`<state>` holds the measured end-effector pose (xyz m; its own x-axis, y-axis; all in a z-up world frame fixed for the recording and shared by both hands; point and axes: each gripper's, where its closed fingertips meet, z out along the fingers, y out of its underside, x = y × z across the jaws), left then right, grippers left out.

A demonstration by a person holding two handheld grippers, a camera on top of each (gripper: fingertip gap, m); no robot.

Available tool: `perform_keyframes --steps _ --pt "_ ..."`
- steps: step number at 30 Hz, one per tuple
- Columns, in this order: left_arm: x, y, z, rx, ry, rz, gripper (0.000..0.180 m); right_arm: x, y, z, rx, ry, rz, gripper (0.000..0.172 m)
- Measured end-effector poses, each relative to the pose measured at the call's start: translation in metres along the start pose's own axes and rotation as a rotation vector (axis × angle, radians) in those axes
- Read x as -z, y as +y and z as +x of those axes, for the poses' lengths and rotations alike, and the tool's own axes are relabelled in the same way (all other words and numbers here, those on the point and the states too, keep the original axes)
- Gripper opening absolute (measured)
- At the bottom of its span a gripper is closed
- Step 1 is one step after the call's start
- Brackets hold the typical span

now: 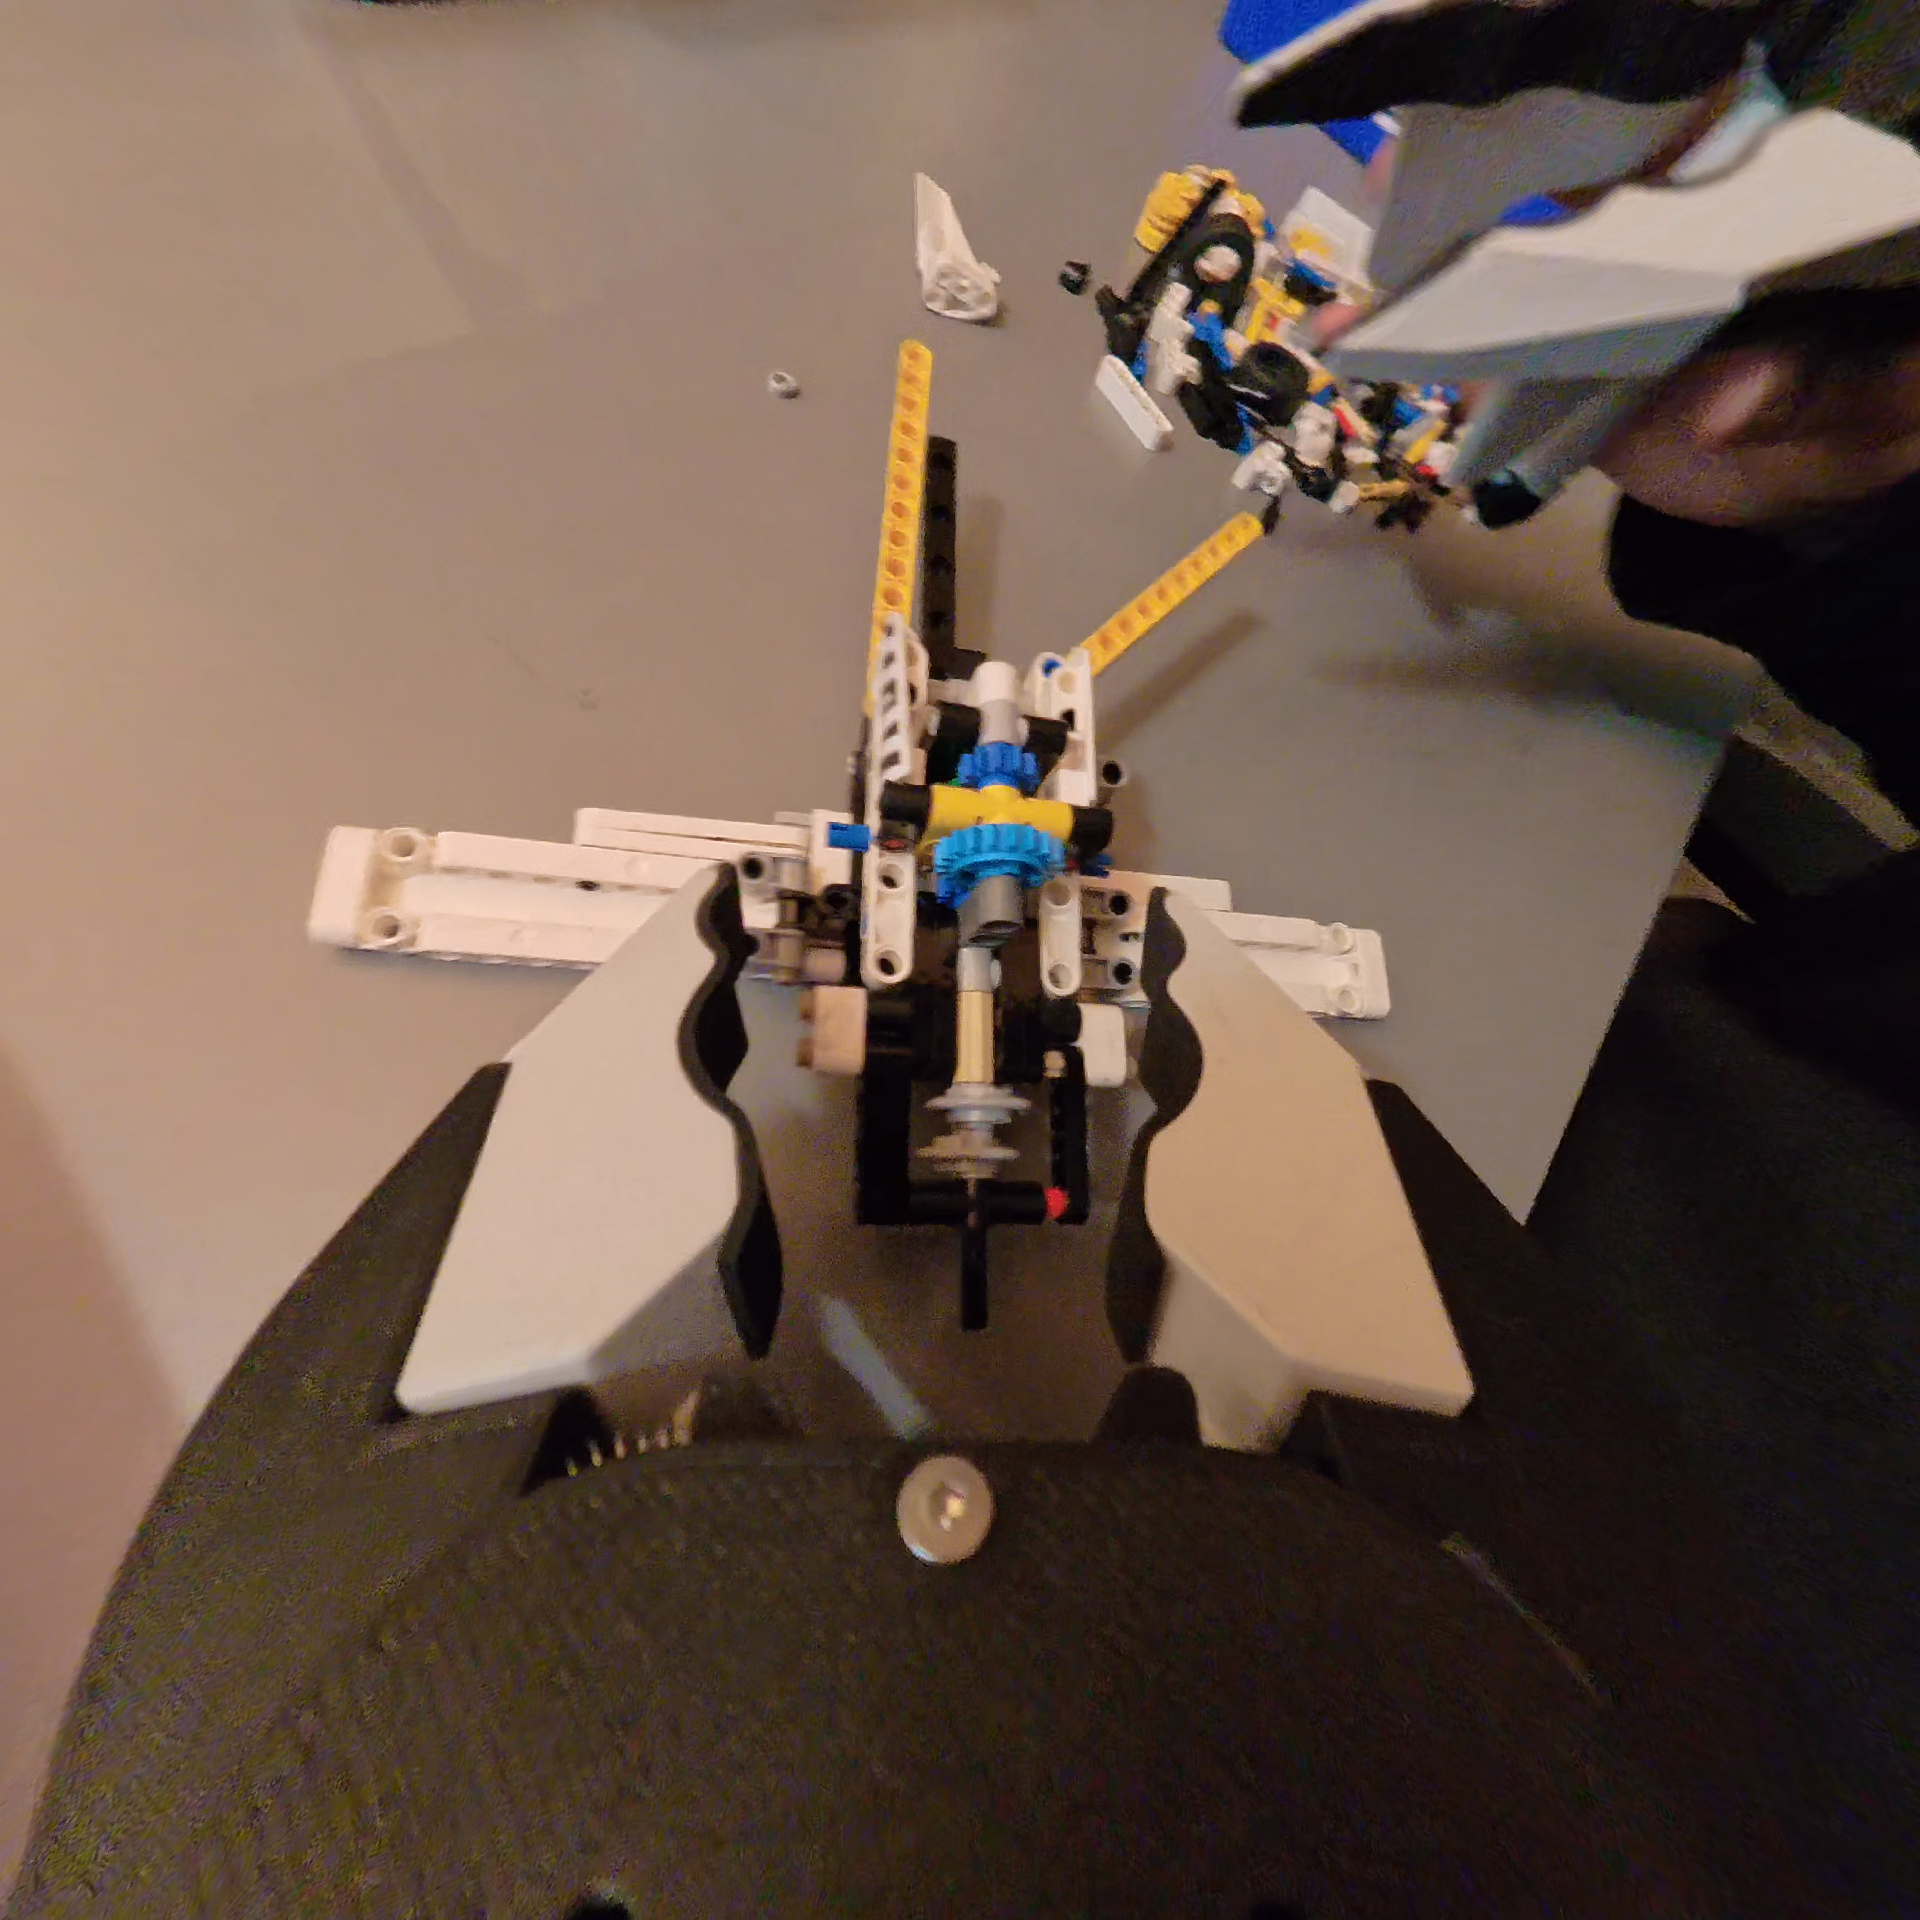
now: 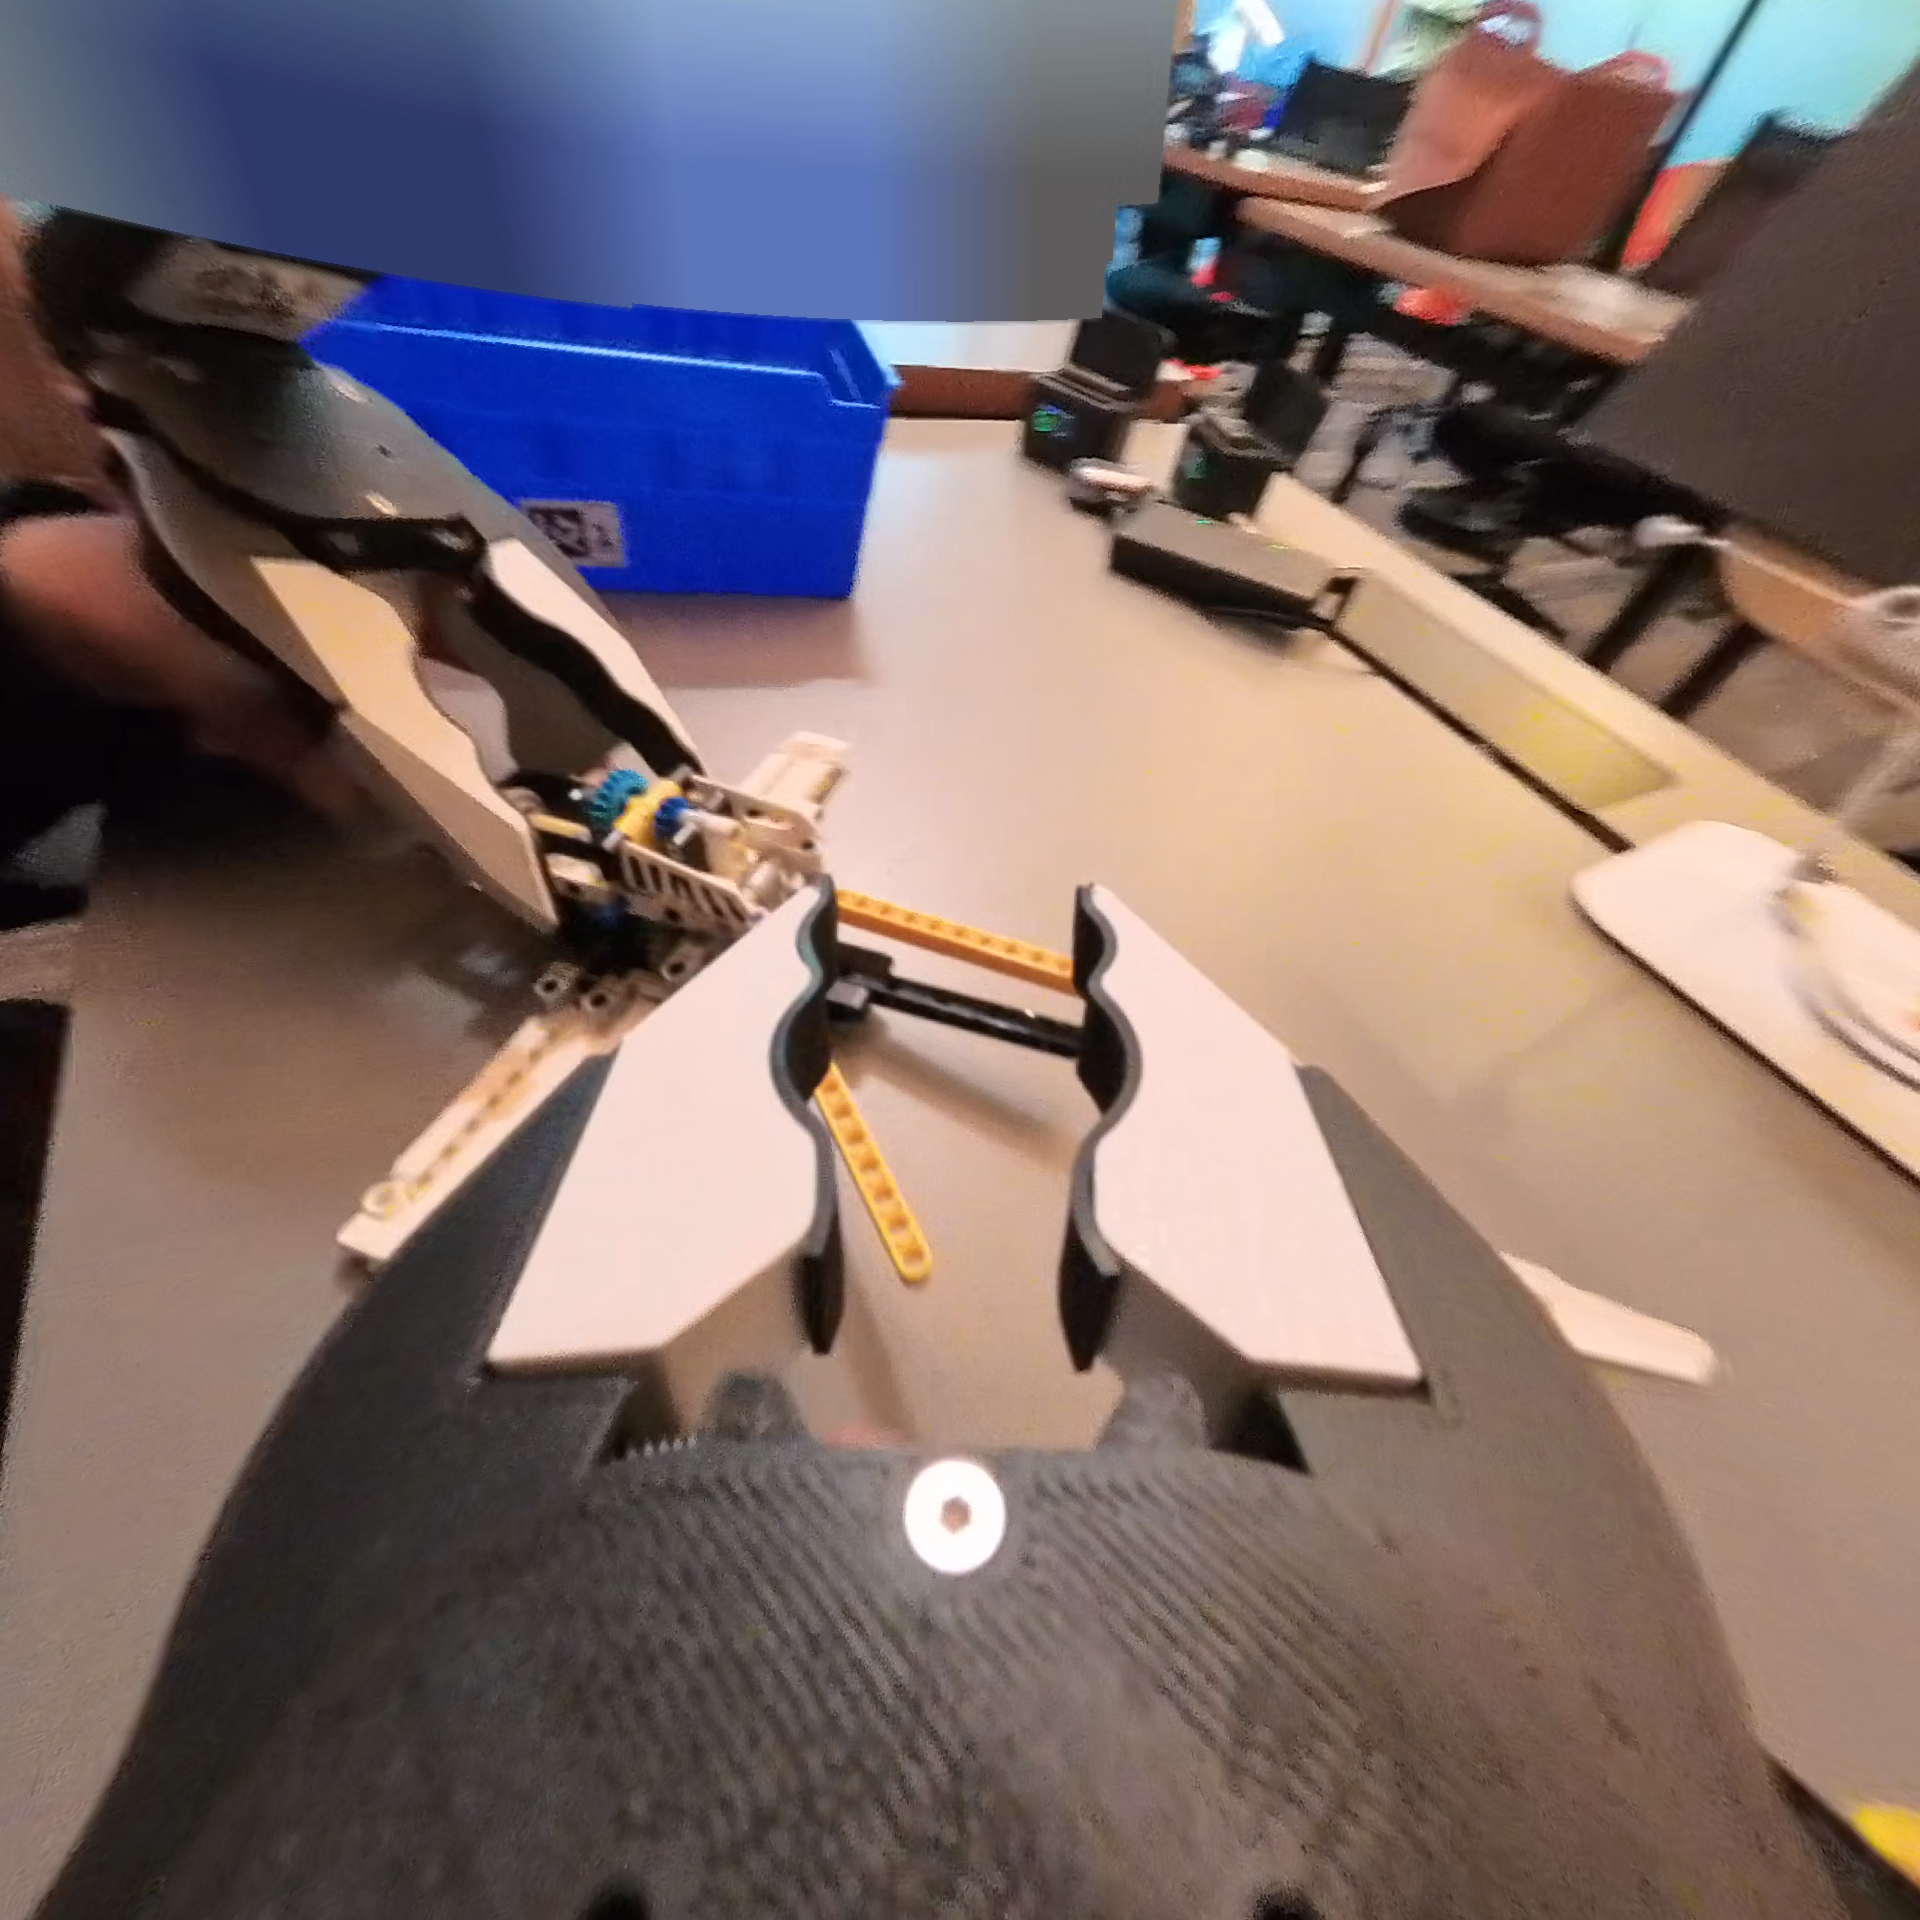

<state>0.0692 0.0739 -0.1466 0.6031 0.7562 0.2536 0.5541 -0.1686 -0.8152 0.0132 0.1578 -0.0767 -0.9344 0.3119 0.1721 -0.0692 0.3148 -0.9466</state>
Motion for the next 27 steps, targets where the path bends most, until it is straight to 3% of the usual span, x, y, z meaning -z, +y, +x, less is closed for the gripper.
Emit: perform_keyframes --steps 2,3,5,6,8,10,11,15,18,21,24,27 --pt "0.012 -0.012 -0.010 -0.002 -0.082 0.038 0.085 0.015 0.004 0.007 0.029 0.096 0.007 0.056" --pt "0.020 -0.022 -0.014 -0.007 -0.126 0.082 0.107 0.023 0.003 0.010 0.042 0.140 0.019 0.064" --pt "0.039 -0.044 -0.015 -0.066 -0.184 0.188 0.122 0.036 0.004 -0.002 0.076 0.095 0.030 0.081" --pt "0.049 -0.056 -0.016 -0.095 -0.232 0.242 0.121 0.040 0.004 -0.003 0.074 0.103 0.034 0.067" --pt "0.067 -0.074 -0.019 -0.142 -0.328 0.330 0.112 0.046 -0.001 0.000 0.078 0.141 0.069 0.067" --pt "0.080 -0.082 -0.029 -0.147 -0.463 0.379 0.069 0.054 -0.012 0.012 0.091 0.251 0.143 0.084" --pt "0.083 -0.080 -0.034 -0.152 -0.535 0.372 0.060 0.059 -0.016 0.018 0.104 0.304 0.165 0.084" --pt "0.083 -0.066 -0.036 -0.254 -0.727 0.276 0.074 0.079 -0.039 0.019 0.206 0.420 0.244 0.079" --pt "0.088 -0.067 -0.030 -0.329 -0.838 0.302 0.078 0.097 -0.052 0.017 0.237 0.473 0.313 0.069" --pt "0.088 -0.073 -0.022 -0.231 -0.775 0.370 0.076 0.105 -0.052 0.012 0.198 0.428 0.342 0.052" --pt "0.094 -0.088 -0.012 -0.161 -0.711 0.489 0.061 0.113 -0.054 0.014 0.073 0.402 0.404 0.047" --pt "0.095 -0.095 -0.005 -0.156 -0.689 0.515 0.060 0.120 -0.055 0.022 -0.037 0.432 0.465 0.037"
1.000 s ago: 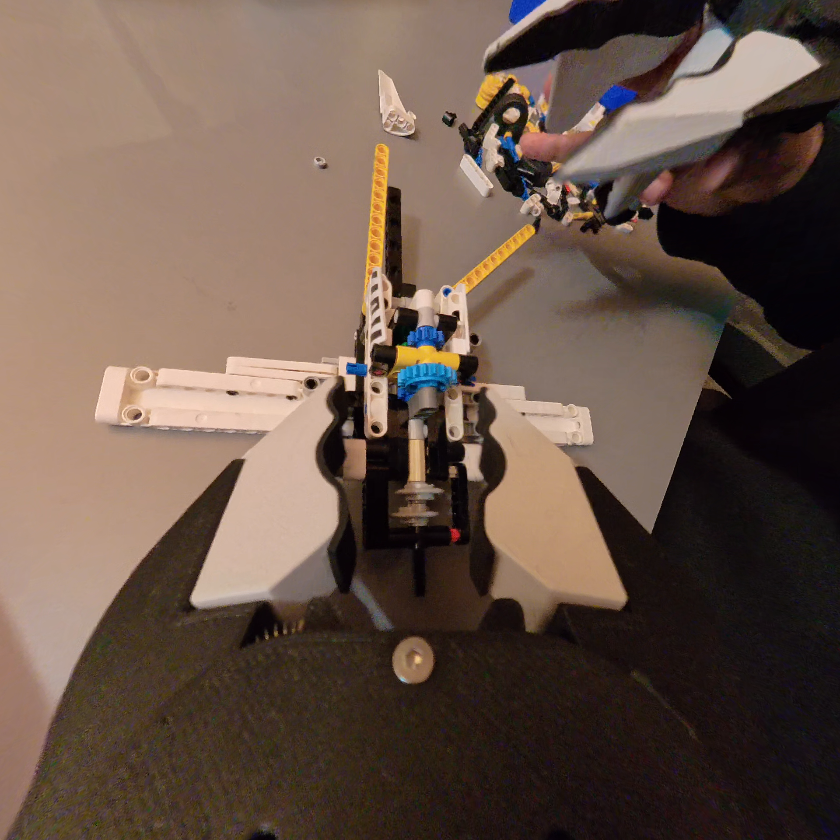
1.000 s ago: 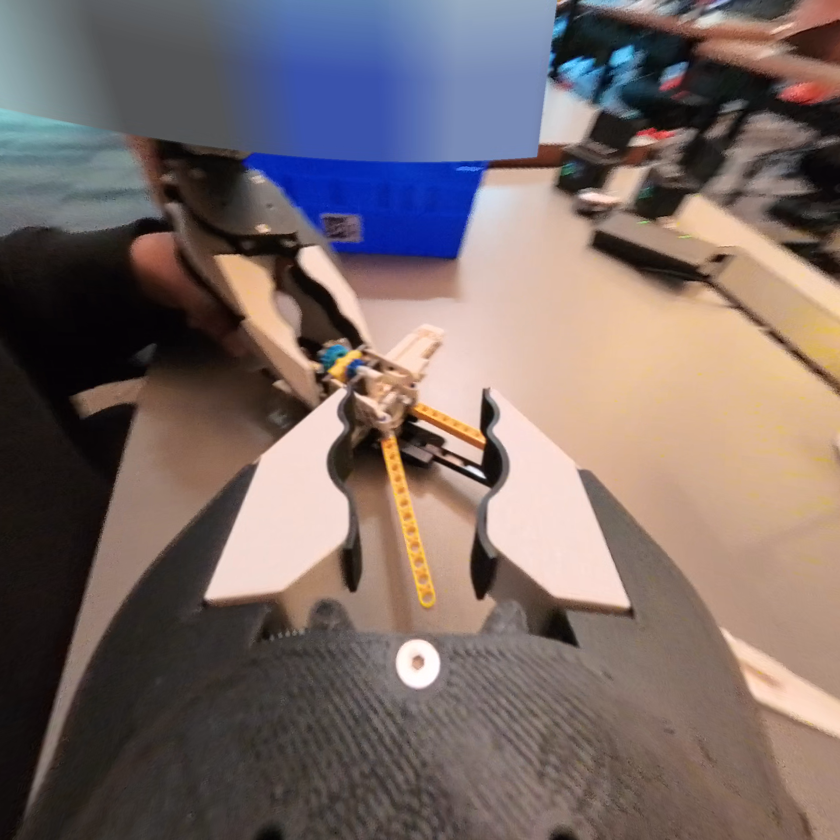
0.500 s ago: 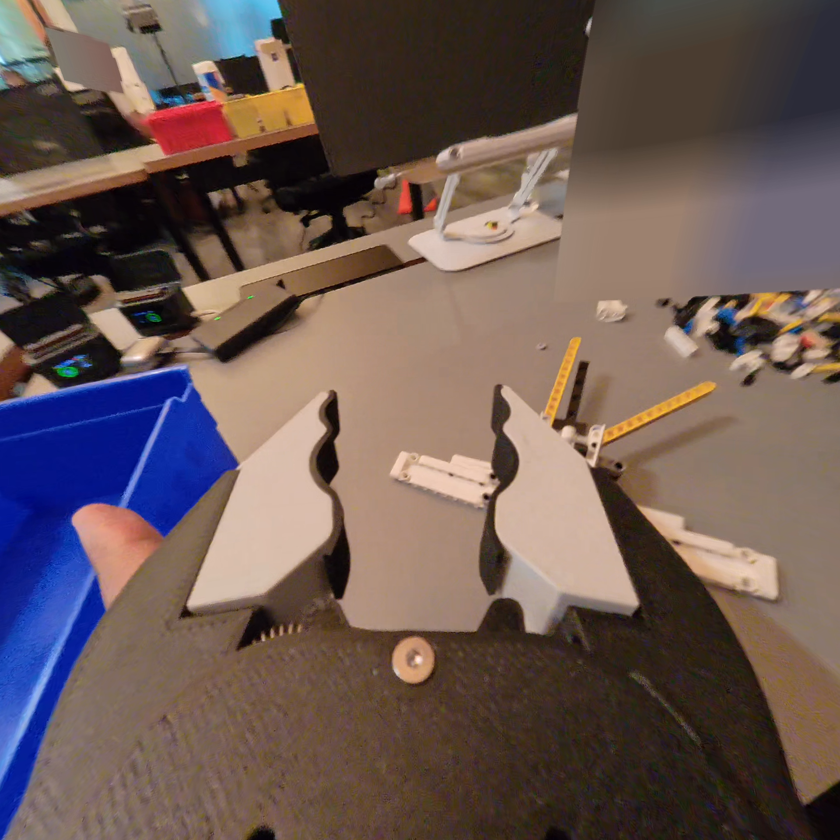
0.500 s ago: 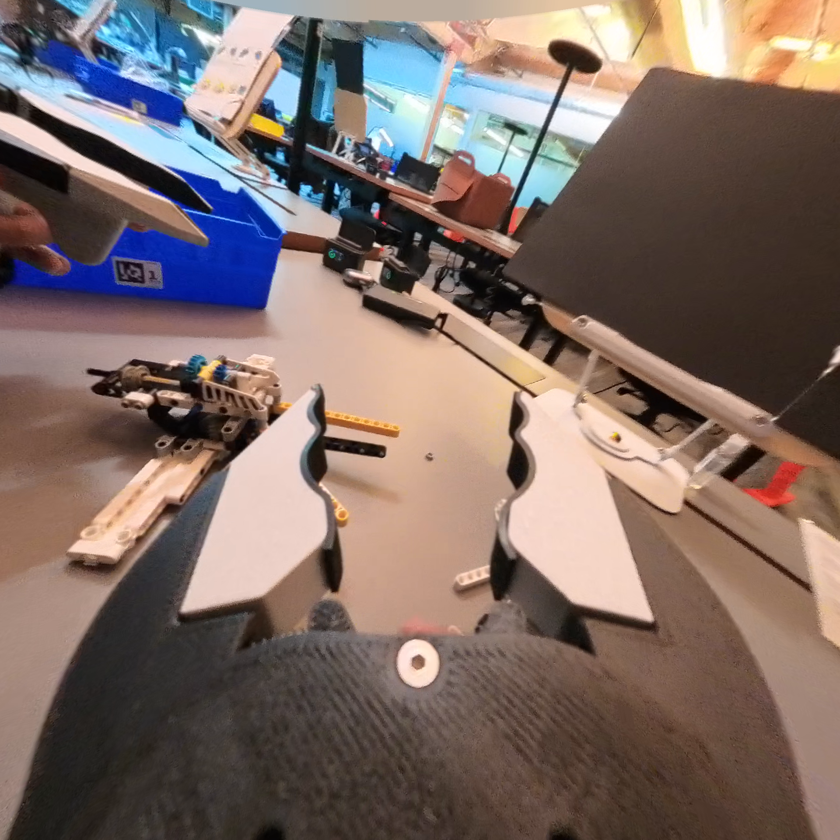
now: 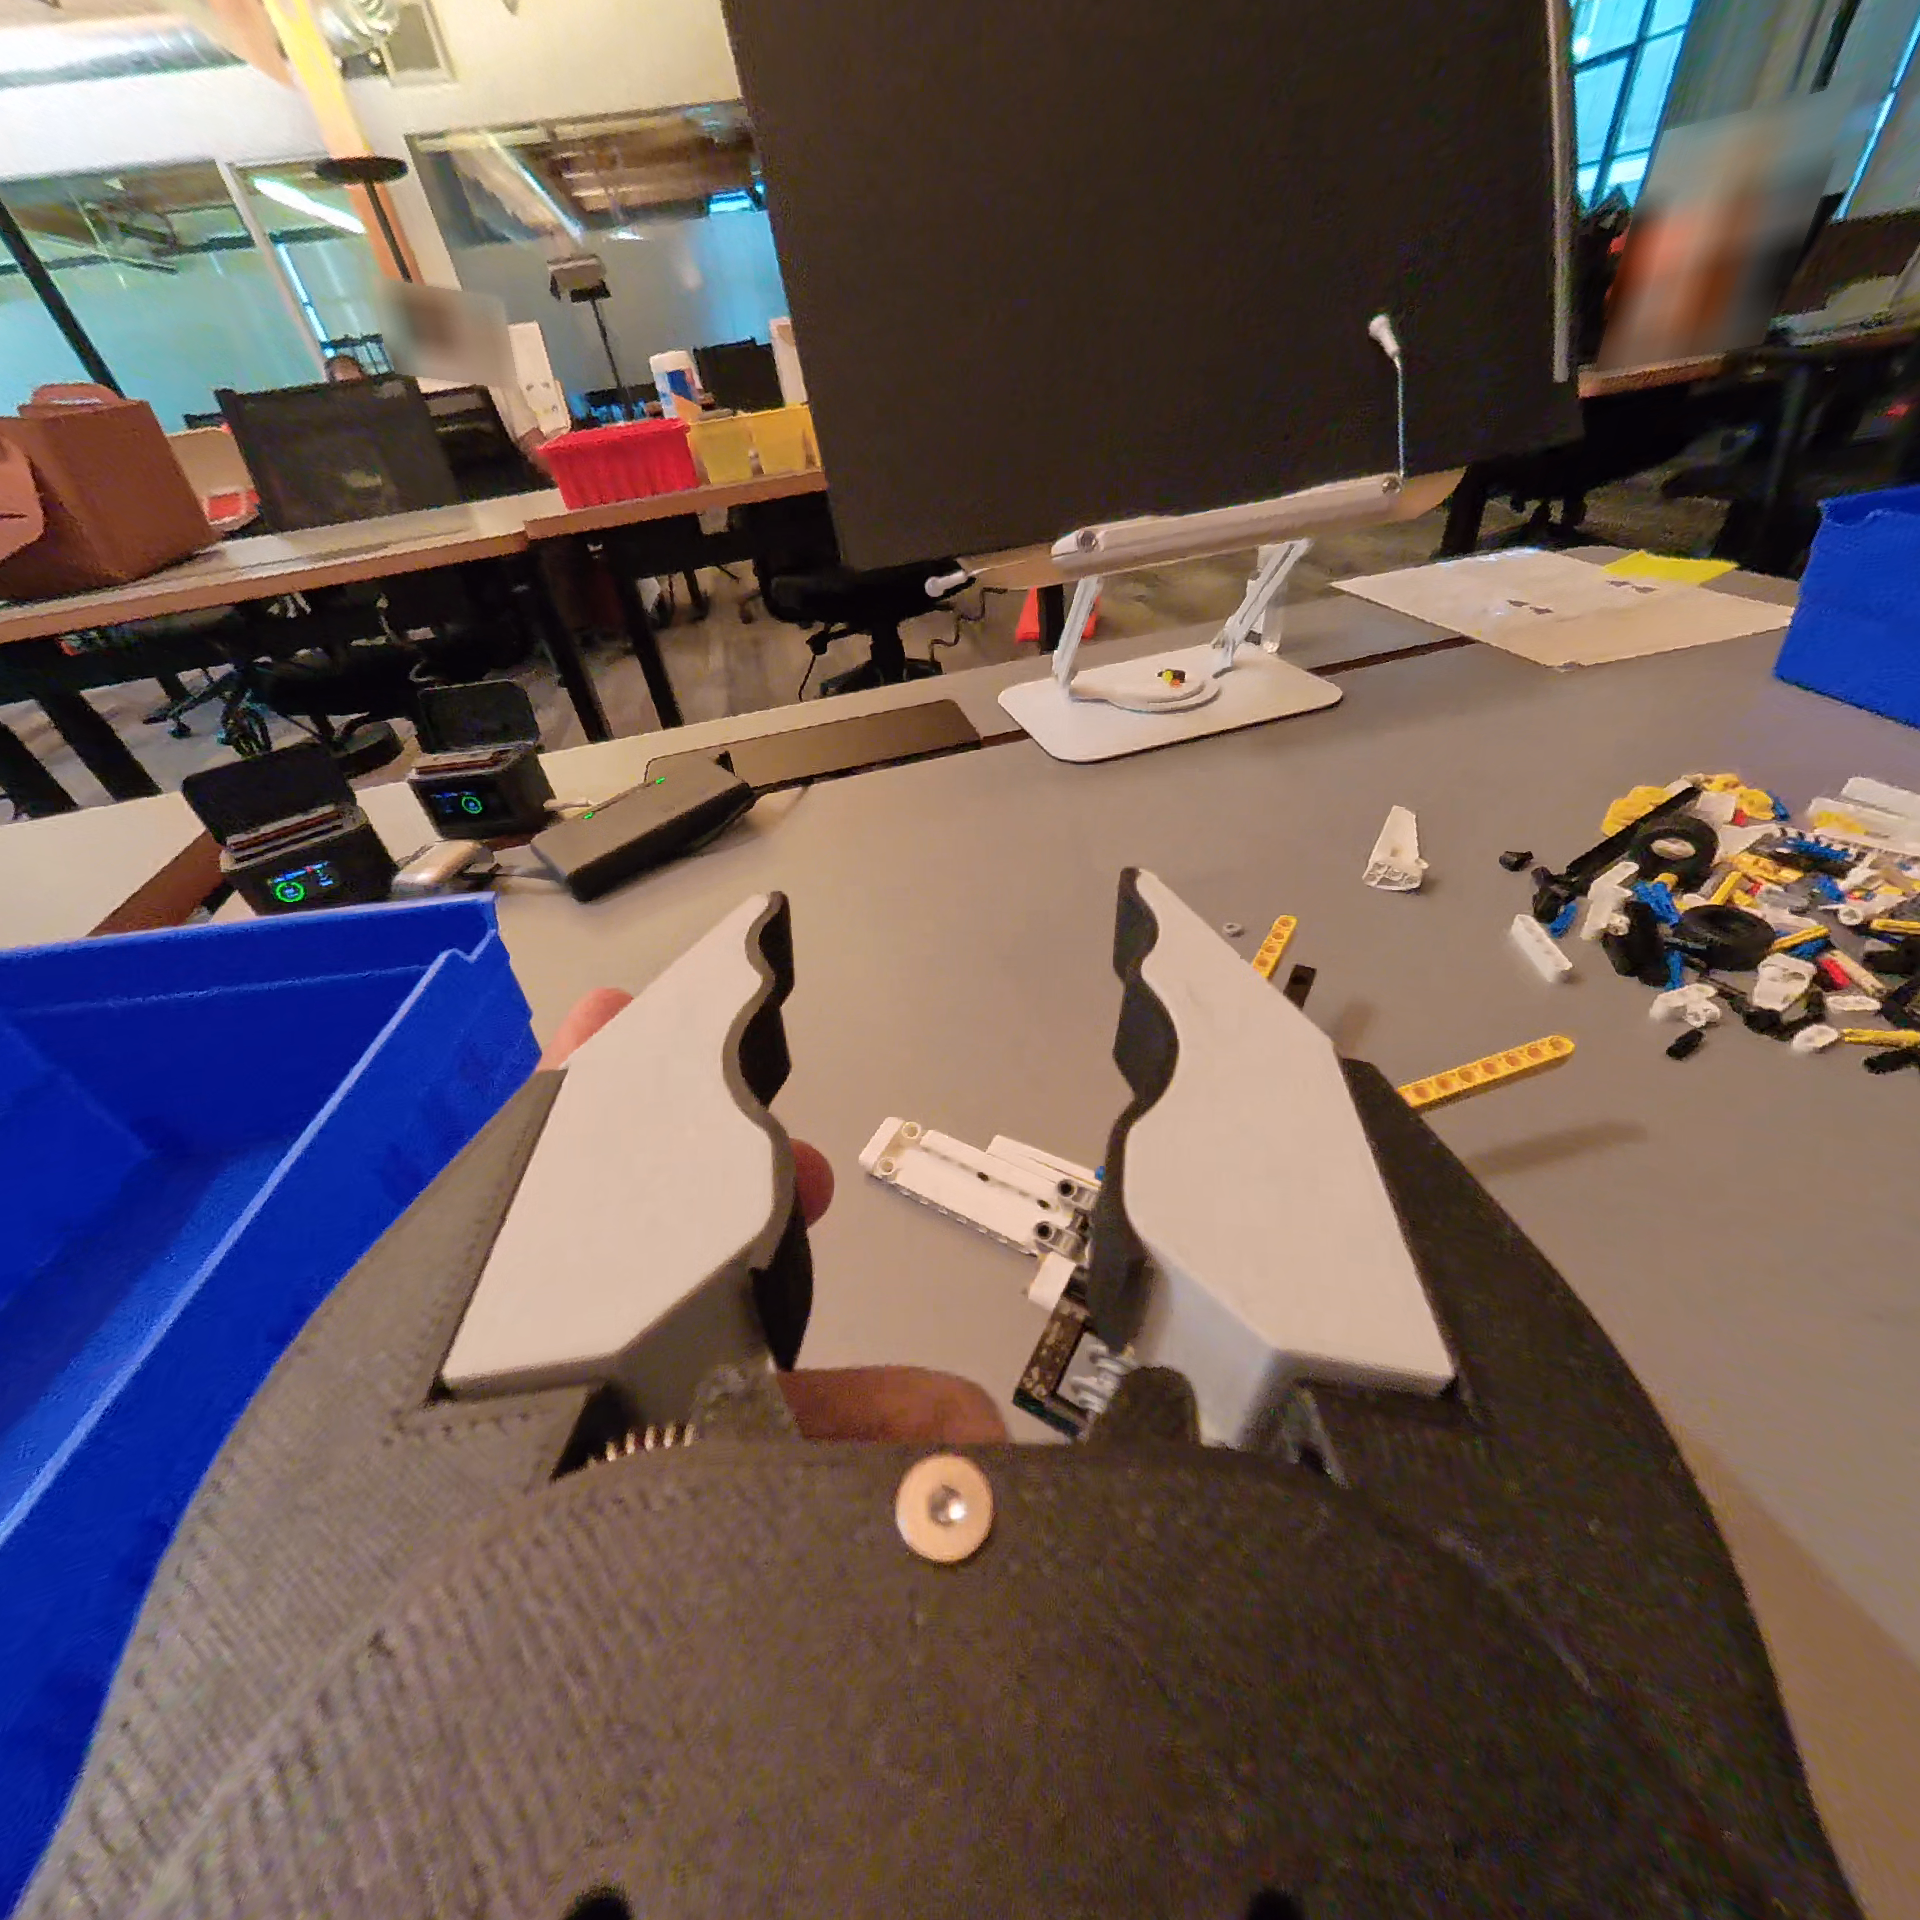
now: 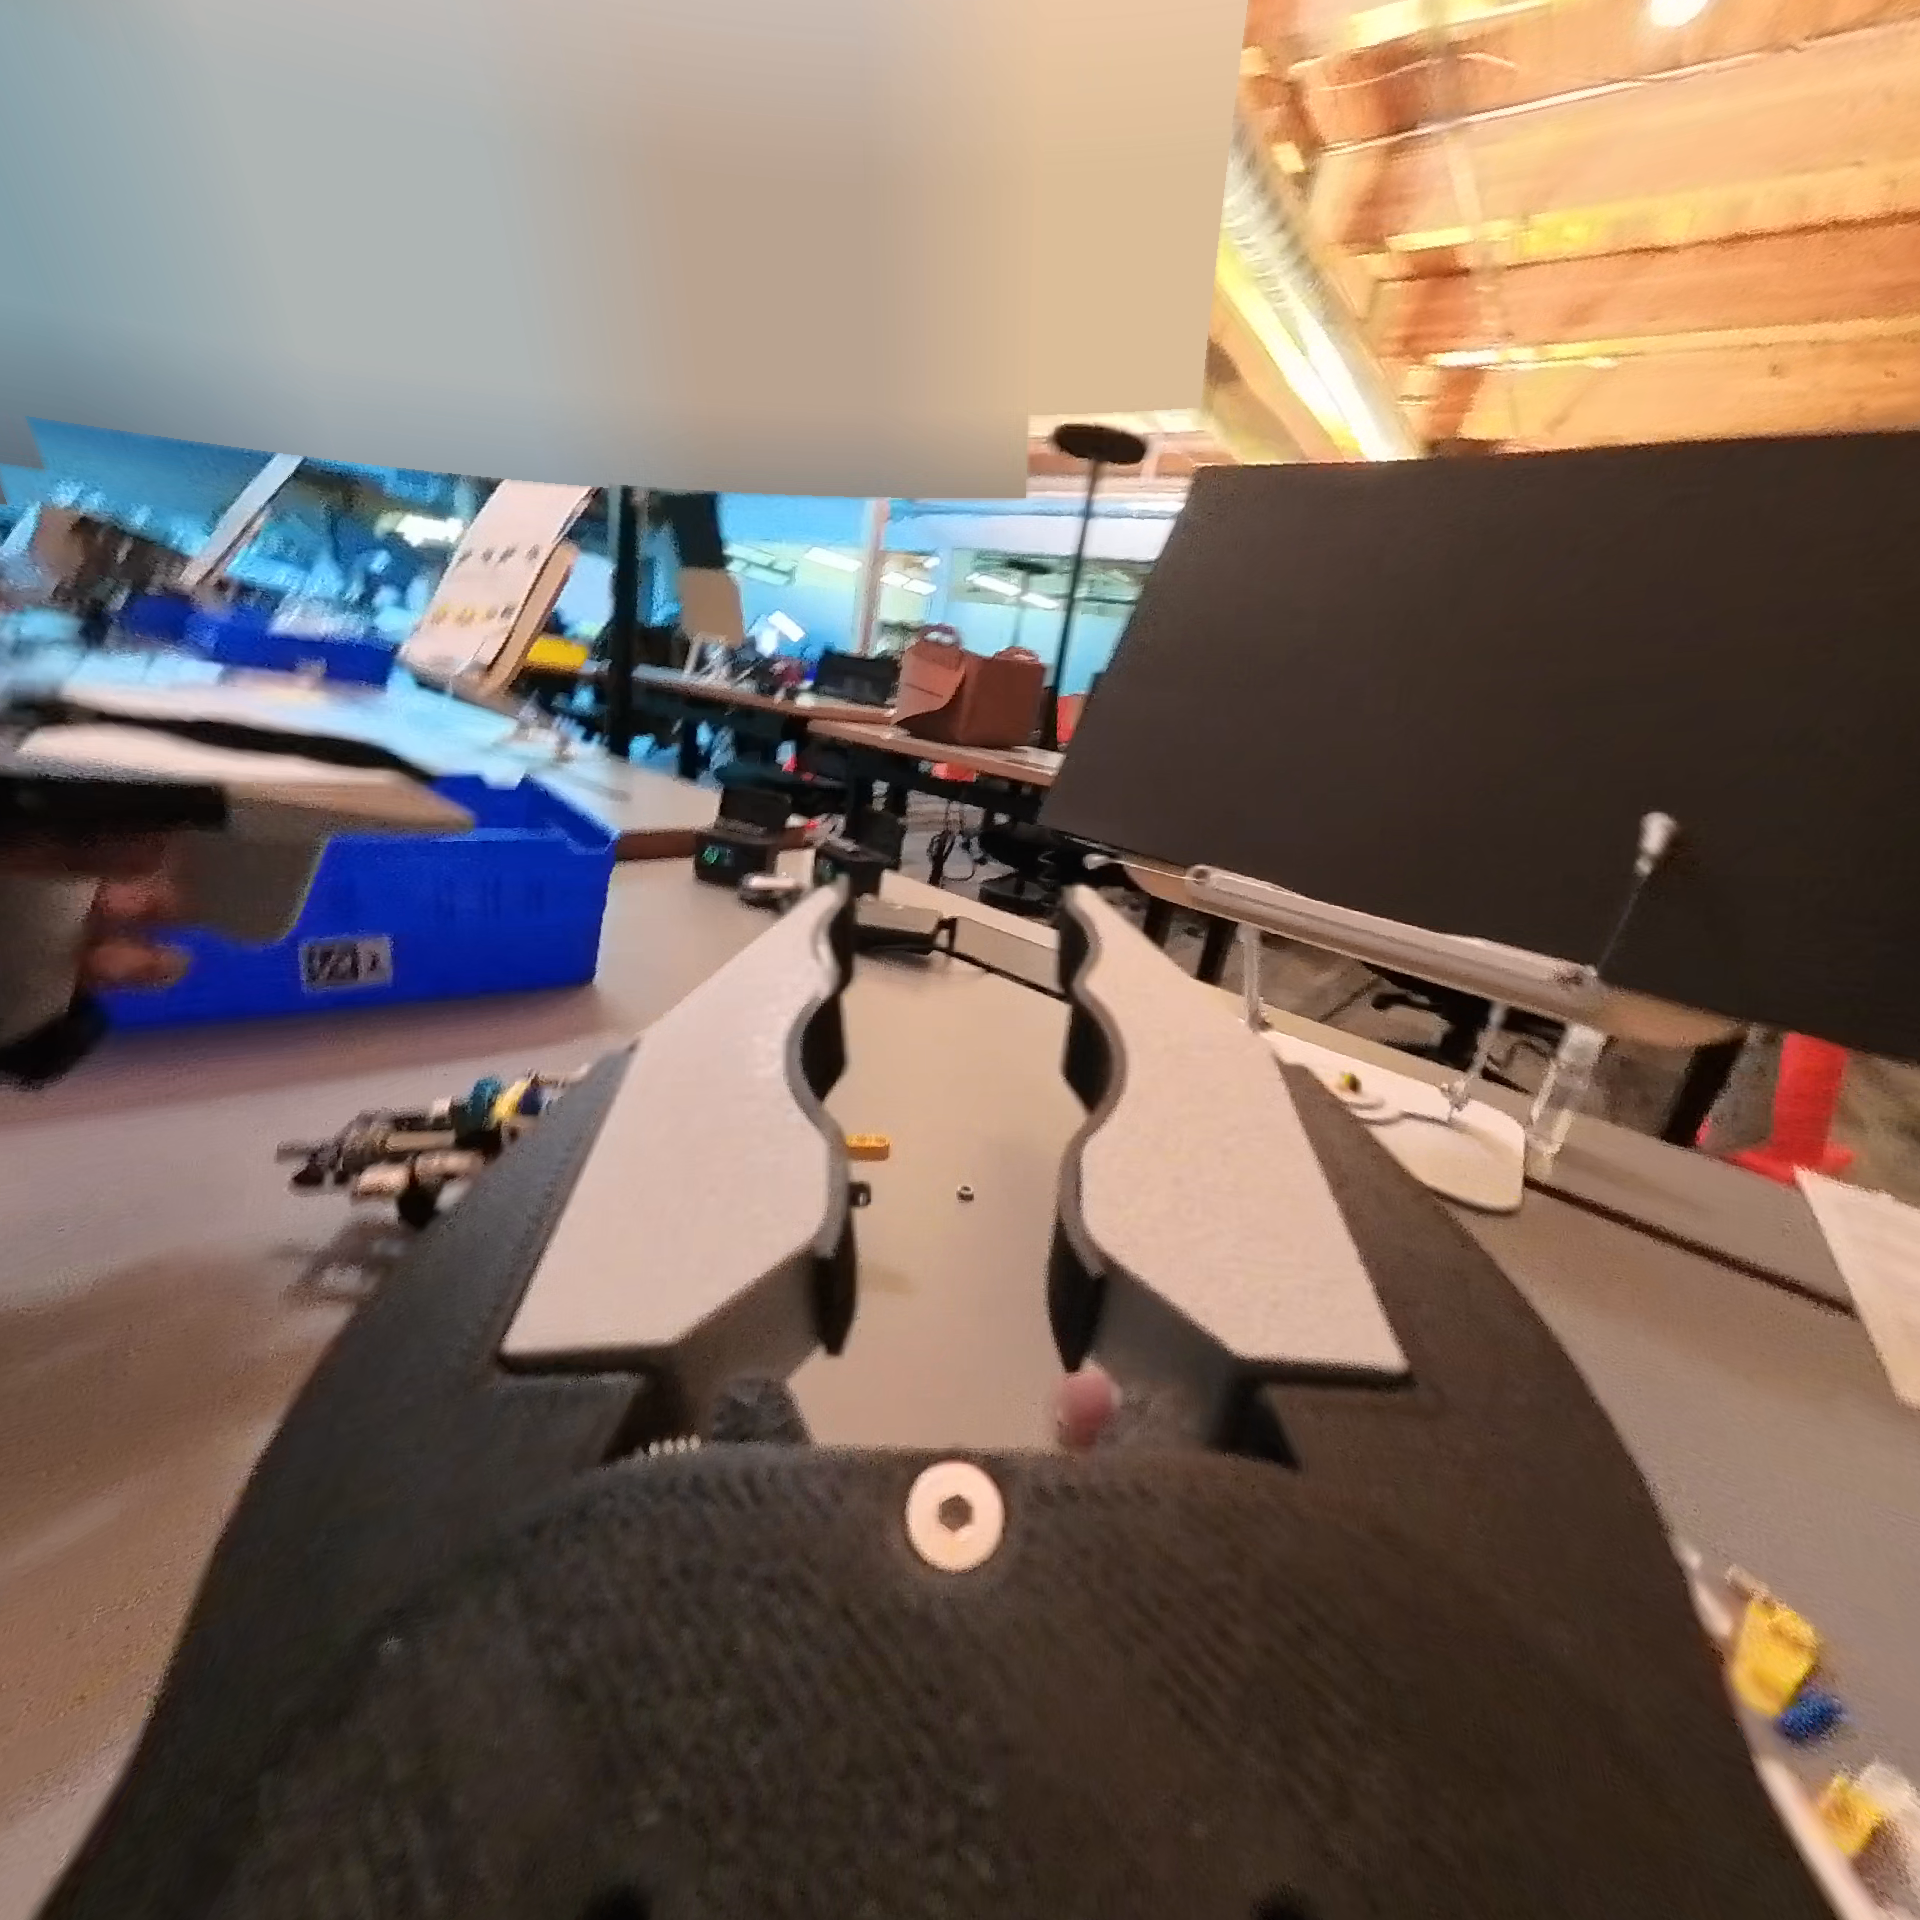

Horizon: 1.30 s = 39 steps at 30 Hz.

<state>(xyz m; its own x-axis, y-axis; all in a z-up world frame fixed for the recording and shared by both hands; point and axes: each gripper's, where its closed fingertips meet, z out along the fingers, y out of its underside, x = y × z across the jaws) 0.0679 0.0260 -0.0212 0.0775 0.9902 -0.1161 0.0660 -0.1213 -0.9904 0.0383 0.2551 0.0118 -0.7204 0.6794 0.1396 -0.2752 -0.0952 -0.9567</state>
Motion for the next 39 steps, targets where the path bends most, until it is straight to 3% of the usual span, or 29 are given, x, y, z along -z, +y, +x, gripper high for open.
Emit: perform_keyframes --steps 2,5,7,12,14,17,23,25,31,39 --pt "0.000 0.001 0.005 0.003 0.014 -0.007 0.060 0.002 0.002 -0.001 -0.070 -0.004 -0.023 0.000" --pt "-0.001 0.004 0.014 0.020 0.049 -0.022 0.063 0.000 0.016 -0.012 -0.125 -0.077 -0.133 0.000" --pt "-0.002 0.007 0.021 0.045 0.089 -0.038 0.066 -0.001 0.017 -0.016 -0.113 -0.090 -0.121 0.000" --pt "-0.006 0.032 0.049 0.054 0.234 -0.167 0.084 0.001 0.019 0.000 0.191 0.109 -0.085 0.000" --pt "-0.008 0.044 0.060 0.038 0.278 -0.221 0.091 -0.001 0.024 -0.013 0.229 0.061 -0.099 0.012" --pt "-0.012 0.059 0.068 0.005 0.304 -0.280 0.097 -0.007 0.043 -0.031 0.101 -0.054 -0.191 0.031" --pt "-0.021 0.083 0.072 -0.085 0.322 -0.398 0.098 -0.007 0.113 -0.046 -0.125 -0.184 -0.550 0.073" --pt "-0.025 0.091 0.069 -0.119 0.310 -0.439 0.096 -0.005 0.132 -0.054 -0.131 -0.219 -0.652 0.079" --pt "-0.031 0.111 0.069 -0.191 0.325 -0.541 0.091 -0.012 0.157 -0.066 -0.123 -0.265 -0.741 0.078" --pt "-0.028 0.130 0.066 -0.248 0.365 -0.630 0.075 -0.020 0.167 -0.074 -0.273 -0.363 -0.804 0.057"
